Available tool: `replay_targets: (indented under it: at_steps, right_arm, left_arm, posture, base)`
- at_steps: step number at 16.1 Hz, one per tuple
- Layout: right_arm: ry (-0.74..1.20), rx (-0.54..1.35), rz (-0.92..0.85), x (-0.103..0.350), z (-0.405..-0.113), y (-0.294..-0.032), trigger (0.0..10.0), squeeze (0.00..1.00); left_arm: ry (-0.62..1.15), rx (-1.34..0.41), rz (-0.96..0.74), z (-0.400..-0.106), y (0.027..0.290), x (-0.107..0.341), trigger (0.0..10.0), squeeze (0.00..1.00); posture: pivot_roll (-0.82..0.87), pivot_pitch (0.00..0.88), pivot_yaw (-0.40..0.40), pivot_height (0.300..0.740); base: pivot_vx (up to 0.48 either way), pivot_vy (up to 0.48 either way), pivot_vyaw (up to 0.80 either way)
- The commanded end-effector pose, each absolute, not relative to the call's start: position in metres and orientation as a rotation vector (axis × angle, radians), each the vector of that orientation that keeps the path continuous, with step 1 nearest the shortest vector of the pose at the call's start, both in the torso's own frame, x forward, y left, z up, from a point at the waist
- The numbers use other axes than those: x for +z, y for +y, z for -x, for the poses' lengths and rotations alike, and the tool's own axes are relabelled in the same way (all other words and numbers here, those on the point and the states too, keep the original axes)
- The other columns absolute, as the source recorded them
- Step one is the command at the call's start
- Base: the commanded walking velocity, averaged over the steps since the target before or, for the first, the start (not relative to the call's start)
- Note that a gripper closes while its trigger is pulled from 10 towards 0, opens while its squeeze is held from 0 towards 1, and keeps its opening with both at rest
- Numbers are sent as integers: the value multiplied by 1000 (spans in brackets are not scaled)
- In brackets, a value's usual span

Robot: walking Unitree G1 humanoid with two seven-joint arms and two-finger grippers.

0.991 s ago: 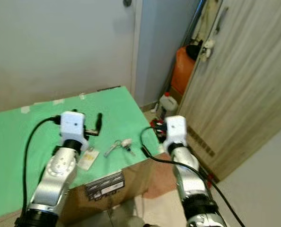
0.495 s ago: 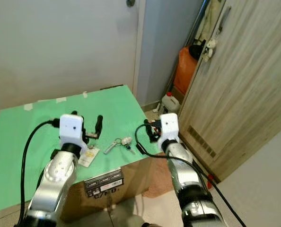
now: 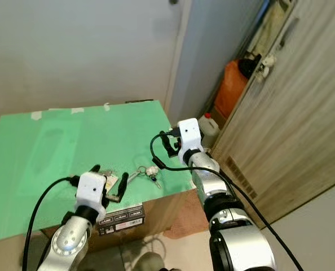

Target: Hang keys on a hook

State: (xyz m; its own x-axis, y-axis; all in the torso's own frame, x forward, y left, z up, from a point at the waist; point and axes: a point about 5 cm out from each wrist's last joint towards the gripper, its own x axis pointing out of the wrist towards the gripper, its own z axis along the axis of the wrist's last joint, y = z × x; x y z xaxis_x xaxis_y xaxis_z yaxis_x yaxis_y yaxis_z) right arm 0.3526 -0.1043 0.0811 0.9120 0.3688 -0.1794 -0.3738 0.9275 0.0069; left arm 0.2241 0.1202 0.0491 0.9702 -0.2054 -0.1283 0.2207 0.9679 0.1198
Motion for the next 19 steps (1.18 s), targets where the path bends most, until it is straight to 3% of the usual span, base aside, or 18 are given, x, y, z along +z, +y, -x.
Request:
replay_targets:
  at_steps: [1,12,16,19]
  right_arm:
    - [206,367,13,77,-353,-108,10000,0]
    - [433,423,-127,32,-323,-80,10000,0]
    - [440,450,-111,32,-322,-71,10000,0]
    - [408,477,-86,35,-322,-67,10000,0]
  left_arm:
    - [105,-216,-105,-220,115,52,10000,0]
    - [-39,-122,-117,-190,127,123,10000,0]
    - [-6,-100,-116,-194,132,123,10000,0]
    - [7,-93,-108,-197,130,124,10000,0]
  posture:
    - [188,45,-177,740]
    - [362,155,-184,740]
    - [355,153,-195,736]
    - [337,145,-198,709]
  base:
    - [0,0,0]
    - [0,0,0]
    - [0,0,258]
    - [0,0,200]
